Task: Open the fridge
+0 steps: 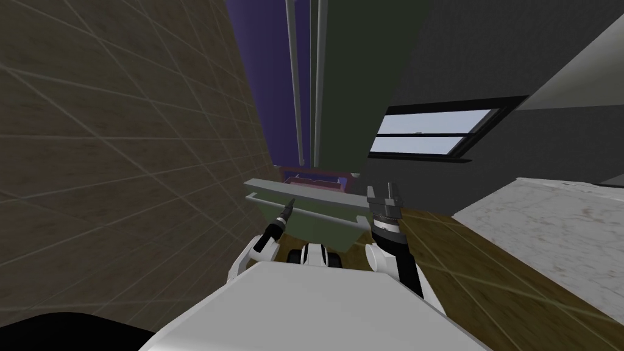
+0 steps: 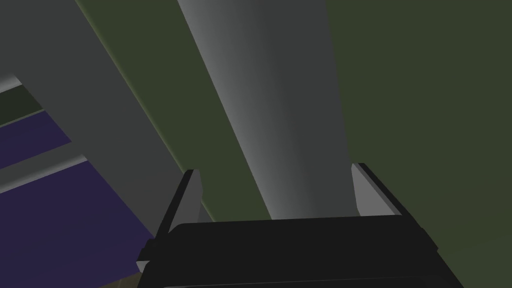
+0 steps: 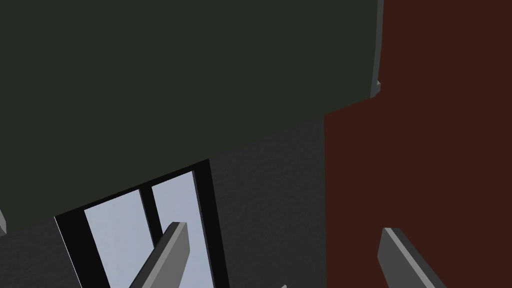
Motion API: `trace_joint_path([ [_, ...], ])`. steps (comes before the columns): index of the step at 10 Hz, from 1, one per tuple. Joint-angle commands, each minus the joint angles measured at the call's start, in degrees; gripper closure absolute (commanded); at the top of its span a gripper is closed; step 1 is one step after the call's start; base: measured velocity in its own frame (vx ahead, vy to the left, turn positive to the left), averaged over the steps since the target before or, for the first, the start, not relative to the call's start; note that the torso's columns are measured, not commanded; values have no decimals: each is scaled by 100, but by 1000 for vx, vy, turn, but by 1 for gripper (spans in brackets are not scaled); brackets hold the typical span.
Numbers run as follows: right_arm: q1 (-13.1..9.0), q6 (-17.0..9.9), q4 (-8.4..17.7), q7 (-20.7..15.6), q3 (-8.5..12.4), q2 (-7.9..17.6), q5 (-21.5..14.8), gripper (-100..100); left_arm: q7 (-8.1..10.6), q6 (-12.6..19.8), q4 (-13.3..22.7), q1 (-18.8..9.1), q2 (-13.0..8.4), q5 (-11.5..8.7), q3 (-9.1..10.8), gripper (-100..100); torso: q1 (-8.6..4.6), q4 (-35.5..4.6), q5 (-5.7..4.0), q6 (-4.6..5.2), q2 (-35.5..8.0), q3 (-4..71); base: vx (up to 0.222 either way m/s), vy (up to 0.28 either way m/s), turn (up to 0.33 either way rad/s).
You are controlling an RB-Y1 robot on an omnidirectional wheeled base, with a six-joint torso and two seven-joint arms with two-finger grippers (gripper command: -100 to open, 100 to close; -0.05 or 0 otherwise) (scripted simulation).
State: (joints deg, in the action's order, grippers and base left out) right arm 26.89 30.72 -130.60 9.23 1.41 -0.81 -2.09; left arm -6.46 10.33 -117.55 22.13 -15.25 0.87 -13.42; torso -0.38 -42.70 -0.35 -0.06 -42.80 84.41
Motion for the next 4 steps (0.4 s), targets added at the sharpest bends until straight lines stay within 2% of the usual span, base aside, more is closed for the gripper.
trace_joint_path([
  [1,0,0,0,0,0,0,0,0,4,5,21,13,-1,-3,-4,0,2,12,5,4,19,11,0,0,0],
  [4,0,0,0,0,0,0,0,0,15,0,57,34,-3,-10,-10,0,10,33,14,6,46,24,0,0,0],
])
